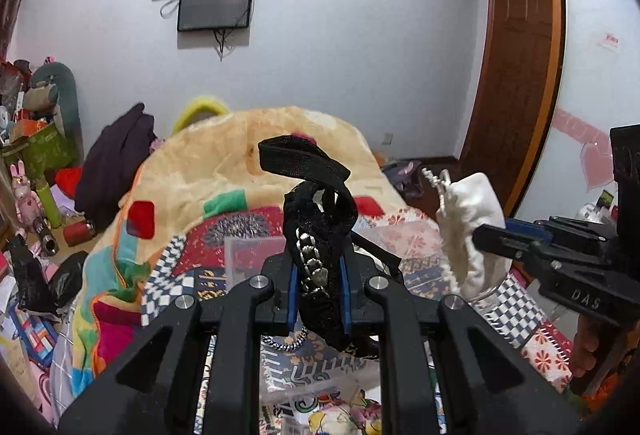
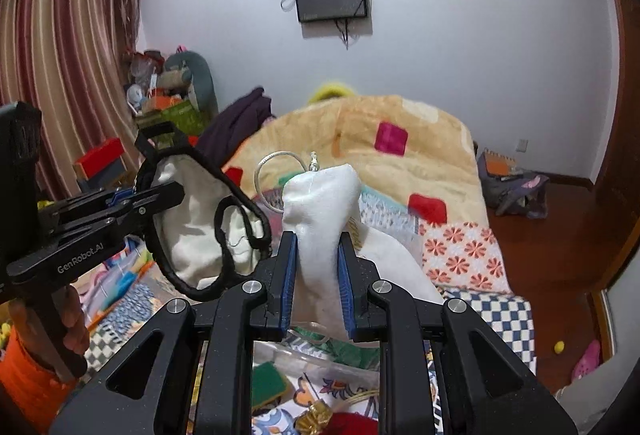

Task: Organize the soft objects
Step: 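Lift both bags and carry them over the clear box, then open the right tool to drop the white bag while the left tool releases its bag into the box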

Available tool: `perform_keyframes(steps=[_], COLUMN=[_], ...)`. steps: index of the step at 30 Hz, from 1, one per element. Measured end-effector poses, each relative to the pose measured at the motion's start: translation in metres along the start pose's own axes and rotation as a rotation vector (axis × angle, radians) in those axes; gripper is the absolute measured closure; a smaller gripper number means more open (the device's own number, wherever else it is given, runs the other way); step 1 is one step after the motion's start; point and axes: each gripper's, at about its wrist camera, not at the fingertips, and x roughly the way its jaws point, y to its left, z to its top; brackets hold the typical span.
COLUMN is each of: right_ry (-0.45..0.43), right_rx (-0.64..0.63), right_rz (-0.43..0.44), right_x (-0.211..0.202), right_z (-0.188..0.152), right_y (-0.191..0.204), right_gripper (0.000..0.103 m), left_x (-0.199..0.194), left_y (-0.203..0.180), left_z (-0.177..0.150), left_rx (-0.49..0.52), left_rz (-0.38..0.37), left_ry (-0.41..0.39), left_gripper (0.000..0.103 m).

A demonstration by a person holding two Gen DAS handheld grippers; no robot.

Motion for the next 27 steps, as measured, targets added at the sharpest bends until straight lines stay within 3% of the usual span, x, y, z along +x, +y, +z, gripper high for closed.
perform_keyframes(steps=[9, 19, 23, 27], right_ry=[0.153, 0.228, 0.221, 0.179], right_rx=[0.004, -0.024, -0.012, -0.011], right_rz=[-0.036, -0.016, -0.004, -0.011], right_x=[0.047, 0.056, 0.048, 0.031], right_z=[-0.023, -0.029, -0.023, -0.016], right_y=[-0.012, -0.005, -0.005, -0.002], right_gripper=[0.085, 0.082, 0.069, 0.049], left_x=[0.053, 0.057, 0.045, 0.027], left_y=[-0.004, -0.006, -0.002, -0.001], left_z=[-0.036, -0.041, -0.037, -0.029], left_rx=[0.036, 0.025, -0.013, -0.023], left_rz=[0.010, -0.032, -0.059, -0.063], left_ry=[0.157, 0.239, 0.236, 0.201], left_gripper=[0.087, 0.081, 0.074, 0.063])
